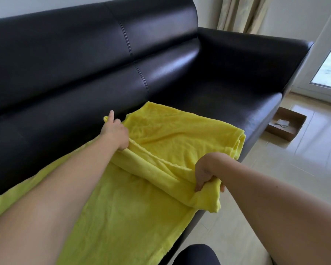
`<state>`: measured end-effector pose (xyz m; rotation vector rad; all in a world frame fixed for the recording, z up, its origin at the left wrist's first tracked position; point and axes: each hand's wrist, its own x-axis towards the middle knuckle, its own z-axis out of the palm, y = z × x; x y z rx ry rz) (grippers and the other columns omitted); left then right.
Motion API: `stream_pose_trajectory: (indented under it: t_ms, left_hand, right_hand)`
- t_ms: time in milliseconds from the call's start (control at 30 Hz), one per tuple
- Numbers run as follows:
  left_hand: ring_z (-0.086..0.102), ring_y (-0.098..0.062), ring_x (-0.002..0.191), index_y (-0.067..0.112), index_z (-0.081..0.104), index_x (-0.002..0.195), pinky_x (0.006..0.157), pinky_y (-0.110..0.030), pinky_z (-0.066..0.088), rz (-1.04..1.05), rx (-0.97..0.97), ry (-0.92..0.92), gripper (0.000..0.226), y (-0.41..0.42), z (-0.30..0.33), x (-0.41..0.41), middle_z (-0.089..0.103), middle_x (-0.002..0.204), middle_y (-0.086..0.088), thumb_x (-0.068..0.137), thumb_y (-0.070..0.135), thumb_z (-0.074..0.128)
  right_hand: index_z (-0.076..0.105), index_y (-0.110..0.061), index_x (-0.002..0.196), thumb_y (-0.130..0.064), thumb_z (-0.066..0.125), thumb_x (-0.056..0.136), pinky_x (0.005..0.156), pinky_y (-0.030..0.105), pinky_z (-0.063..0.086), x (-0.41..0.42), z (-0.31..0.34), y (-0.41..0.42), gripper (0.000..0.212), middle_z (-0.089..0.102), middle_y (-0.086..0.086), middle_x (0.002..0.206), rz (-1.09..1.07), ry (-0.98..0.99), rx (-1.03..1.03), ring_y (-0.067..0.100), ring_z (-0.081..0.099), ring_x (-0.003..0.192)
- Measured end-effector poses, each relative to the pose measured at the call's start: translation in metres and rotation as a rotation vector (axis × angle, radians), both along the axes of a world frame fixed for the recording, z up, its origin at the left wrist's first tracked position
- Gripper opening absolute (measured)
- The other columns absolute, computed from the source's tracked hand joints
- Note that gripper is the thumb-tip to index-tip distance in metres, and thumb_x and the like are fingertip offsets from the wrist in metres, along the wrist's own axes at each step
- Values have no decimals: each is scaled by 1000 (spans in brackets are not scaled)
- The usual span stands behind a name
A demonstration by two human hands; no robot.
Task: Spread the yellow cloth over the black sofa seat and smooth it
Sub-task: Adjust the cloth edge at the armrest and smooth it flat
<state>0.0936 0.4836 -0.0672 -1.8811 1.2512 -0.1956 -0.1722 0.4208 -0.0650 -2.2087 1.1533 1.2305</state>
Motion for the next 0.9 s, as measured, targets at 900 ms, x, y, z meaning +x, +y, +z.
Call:
stream_pose_trajectory:
  t_ms: [900]
  left_hand:
    - [58, -26, 73, 15, 39, 116, 69, -34, 37, -123, -608, 176, 33, -10, 51, 7, 62, 82, -1, 87, -1, 39]
  right_hand:
    - [57, -9, 121, -15, 47, 93, 82, 34, 48, 8, 50, -35, 30, 59, 7, 108, 3, -430, -381, 24, 53, 90]
